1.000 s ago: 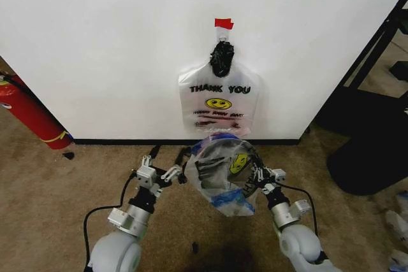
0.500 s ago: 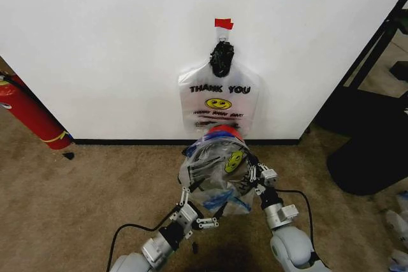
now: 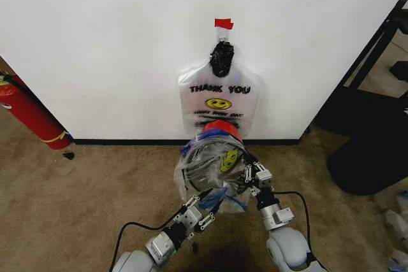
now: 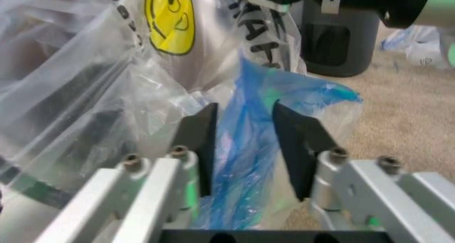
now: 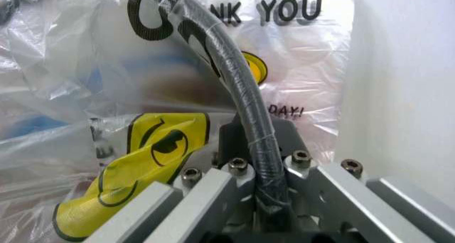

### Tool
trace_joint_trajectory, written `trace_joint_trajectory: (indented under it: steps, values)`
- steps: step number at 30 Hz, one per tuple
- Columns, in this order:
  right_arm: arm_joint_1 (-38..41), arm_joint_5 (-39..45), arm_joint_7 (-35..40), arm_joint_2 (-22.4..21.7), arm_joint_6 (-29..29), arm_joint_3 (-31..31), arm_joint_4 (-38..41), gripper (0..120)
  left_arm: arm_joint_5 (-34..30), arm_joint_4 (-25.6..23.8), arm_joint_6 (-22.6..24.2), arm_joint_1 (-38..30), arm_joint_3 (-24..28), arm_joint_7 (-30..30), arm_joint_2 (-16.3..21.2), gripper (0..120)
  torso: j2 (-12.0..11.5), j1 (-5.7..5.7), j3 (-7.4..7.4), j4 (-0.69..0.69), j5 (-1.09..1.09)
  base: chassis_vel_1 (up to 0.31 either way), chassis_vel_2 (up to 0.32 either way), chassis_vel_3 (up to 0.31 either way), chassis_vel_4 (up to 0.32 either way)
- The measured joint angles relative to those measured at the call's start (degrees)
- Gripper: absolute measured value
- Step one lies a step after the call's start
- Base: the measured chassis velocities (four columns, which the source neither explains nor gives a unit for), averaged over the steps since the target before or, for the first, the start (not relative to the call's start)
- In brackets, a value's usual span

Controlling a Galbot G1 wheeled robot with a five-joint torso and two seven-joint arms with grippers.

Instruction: Pick up the garbage bag from the wall and place it over the trash bin.

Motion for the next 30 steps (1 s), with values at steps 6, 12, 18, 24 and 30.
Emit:
trace_joint_trajectory:
  steps: [6, 12, 18, 24, 30]
  values:
    - [-0.1, 0.0, 0.0, 0.1, -0.1, -0.1, 0.7, 0, 0.3, -0.1, 0.9, -0.4, 0.2, -0.2, -0.2, 15, 0.0, 0.0, 0.0, 0.0, 0.0, 0.0, 0.0, 0.0, 0.0]
    - [0.0, 0.5, 0.9, 0.1, -0.4, -0.1, 0.7, 0, 0.2, -0.7, 0.9, -0.2, 0.1, 0.0, -0.5, 0, 0.0, 0.0, 0.0, -0.01, 0.0, 0.0, 0.0, 0.0, 0.0]
    - [0.7, 6.9, 4.2, 0.0, -2.7, -1.0, 0.1, 0, 1.3, -1.0, -1.7, 1.2, -1.5, 1.8, -0.5, 0, 0.0, 0.0, 0.0, 0.0, 0.01, 0.0, 0.0, 0.0, 0.0]
    - [0.7, 16.4, 9.7, -0.7, -7.9, -2.0, 2.3, 0, 7.0, 0.4, -4.9, 2.2, -3.7, 2.0, -0.5, 0, 0.0, 0.0, 0.0, 0.0, 0.01, 0.0, 0.0, 0.0, 0.0]
    - [-0.6, 29.5, 17.6, -2.0, -15.9, -2.3, 8.2, 0, 18.3, 3.2, -6.4, 1.7, -6.0, -1.5, -1.4, 0, 0.0, 0.0, 0.0, 0.0, -0.01, 0.0, 0.0, 0.0, 0.0]
